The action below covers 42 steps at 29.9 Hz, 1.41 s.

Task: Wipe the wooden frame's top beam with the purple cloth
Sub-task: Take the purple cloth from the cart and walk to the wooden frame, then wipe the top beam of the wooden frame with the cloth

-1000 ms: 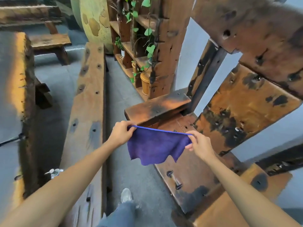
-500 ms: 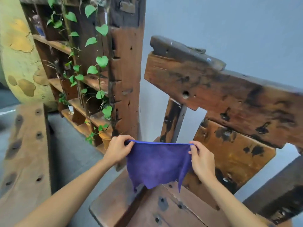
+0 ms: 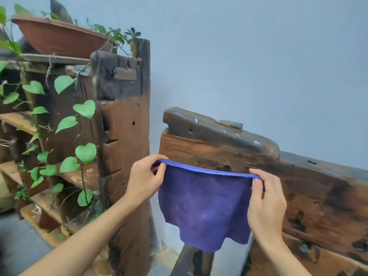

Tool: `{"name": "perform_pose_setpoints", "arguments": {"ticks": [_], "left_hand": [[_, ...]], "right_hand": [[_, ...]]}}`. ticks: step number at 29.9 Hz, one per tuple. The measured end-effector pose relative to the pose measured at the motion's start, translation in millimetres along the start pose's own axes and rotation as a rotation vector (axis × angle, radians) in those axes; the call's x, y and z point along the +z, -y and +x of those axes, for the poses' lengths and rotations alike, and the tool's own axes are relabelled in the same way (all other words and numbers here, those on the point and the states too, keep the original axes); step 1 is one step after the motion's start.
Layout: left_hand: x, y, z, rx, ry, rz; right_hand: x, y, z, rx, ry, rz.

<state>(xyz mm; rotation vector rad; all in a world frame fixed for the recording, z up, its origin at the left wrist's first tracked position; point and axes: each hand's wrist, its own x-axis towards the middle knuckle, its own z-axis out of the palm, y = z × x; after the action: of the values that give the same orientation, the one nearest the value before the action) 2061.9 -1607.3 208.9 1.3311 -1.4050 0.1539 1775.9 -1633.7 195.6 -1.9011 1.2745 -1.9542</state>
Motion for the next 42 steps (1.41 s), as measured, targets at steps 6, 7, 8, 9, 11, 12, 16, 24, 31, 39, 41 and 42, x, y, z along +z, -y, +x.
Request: {"name": "perform_pose_setpoints", "arguments": {"ticks": [6, 7, 8, 9, 11, 12, 16, 24, 31, 39, 41, 42], "left_hand": [[3, 17, 94, 0.057, -0.036, -0.086], [2, 15, 110, 0.080, -0.056, -0.075], [4, 16, 133, 0.106, -0.075, -0.058], [5, 15, 152, 0.144, -0.090, -0.021], [10, 14, 194, 0.210, -0.091, 0.072], [16, 15, 218, 0.233, -0.089, 0.092], [43, 19, 291, 0.143, -0.015, 0.194], [78, 38, 267, 0.495, 0.516, 0.306], [74, 34, 257, 0.598, 0.792, 0.507], [139, -17, 238, 0.663, 0.905, 0.569], [154, -31, 228, 0.678, 0.915, 0.566], [163, -40, 222, 0.691, 0.917, 0.559]], "right_hand": [[43, 15, 75, -0.147, -0.079, -0.053], [48, 20, 88, -0.154, -0.084, -0.058], [57, 25, 105, -0.145, -0.093, -0.067], [65, 32, 121, -0.119, -0.096, -0.066], [81, 45, 154, -0.071, -0.113, -0.067], [91, 51, 175, -0.062, -0.132, -0.073], [137, 51, 247, 0.104, 0.006, -0.247], [200, 41, 202, -0.098, 0.589, -0.657], [170, 32, 195, -0.091, 0.825, -0.785], [107, -10, 201, 0.089, 0.837, -0.765], [88, -18, 201, 0.132, 0.820, -0.751], [77, -23, 201, 0.146, 0.811, -0.747]]}}
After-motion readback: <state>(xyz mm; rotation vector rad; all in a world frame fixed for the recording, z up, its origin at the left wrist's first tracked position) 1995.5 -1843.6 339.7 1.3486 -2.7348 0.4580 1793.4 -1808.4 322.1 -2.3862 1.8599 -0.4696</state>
